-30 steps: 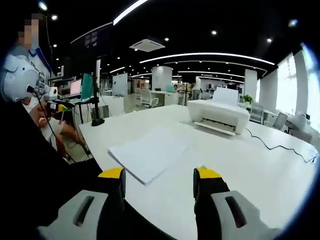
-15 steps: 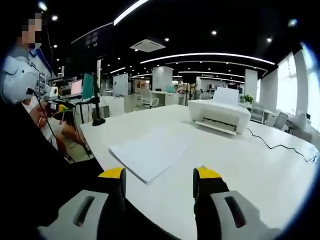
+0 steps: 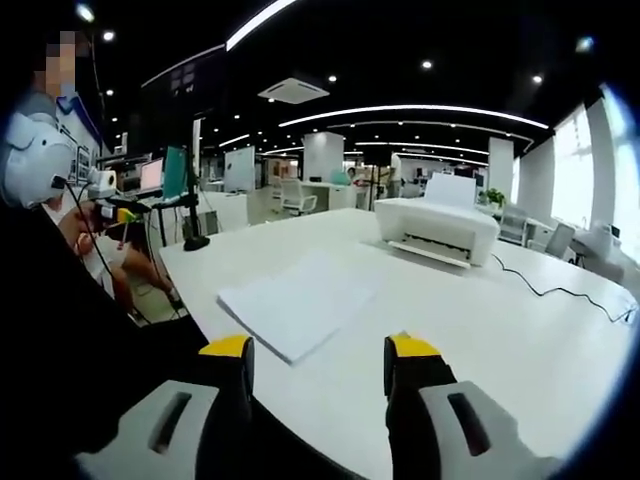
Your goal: Organize the stack of printing papers by aligning and flattening the scattered papers on the table
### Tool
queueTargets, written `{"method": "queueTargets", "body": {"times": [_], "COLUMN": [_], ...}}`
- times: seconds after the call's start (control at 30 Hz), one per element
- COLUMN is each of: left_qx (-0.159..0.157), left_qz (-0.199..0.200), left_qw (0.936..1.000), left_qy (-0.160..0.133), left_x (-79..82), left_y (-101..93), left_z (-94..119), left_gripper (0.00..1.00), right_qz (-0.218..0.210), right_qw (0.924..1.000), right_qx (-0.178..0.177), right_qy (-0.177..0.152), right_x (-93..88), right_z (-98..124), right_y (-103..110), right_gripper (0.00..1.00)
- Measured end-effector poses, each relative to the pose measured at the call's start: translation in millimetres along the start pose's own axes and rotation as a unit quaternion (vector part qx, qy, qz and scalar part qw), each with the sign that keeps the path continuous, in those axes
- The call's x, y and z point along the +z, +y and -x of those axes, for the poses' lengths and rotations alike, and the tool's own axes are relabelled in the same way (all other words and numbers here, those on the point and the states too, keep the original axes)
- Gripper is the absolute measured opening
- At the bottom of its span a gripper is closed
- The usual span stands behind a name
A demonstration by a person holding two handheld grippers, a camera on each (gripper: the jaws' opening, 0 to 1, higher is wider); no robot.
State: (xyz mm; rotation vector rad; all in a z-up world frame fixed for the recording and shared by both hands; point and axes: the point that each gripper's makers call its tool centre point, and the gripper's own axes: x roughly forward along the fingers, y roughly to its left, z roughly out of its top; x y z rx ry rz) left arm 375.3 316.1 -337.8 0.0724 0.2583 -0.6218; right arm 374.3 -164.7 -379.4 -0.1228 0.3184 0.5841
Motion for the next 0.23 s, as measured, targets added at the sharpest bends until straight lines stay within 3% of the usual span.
{"method": "queueTargets", "body": {"times": [0.23], "left_qx": [-0.003], "left_qz": [-0.002], "left_qw": [0.9999], "left_qy": [0.01], "left_x": [-6.0], "left_y": [-3.3], "left_z": [-2.7], "left_gripper": [0.57], "right_qz": [-0.003], "right_qw": [1.0], "right_qx": [-0.004], "right_qy": [-0.001], "right_x": [-0.6], "right_z": [1.3], "right_y": [-2.4], "right_gripper": [0.47]}}
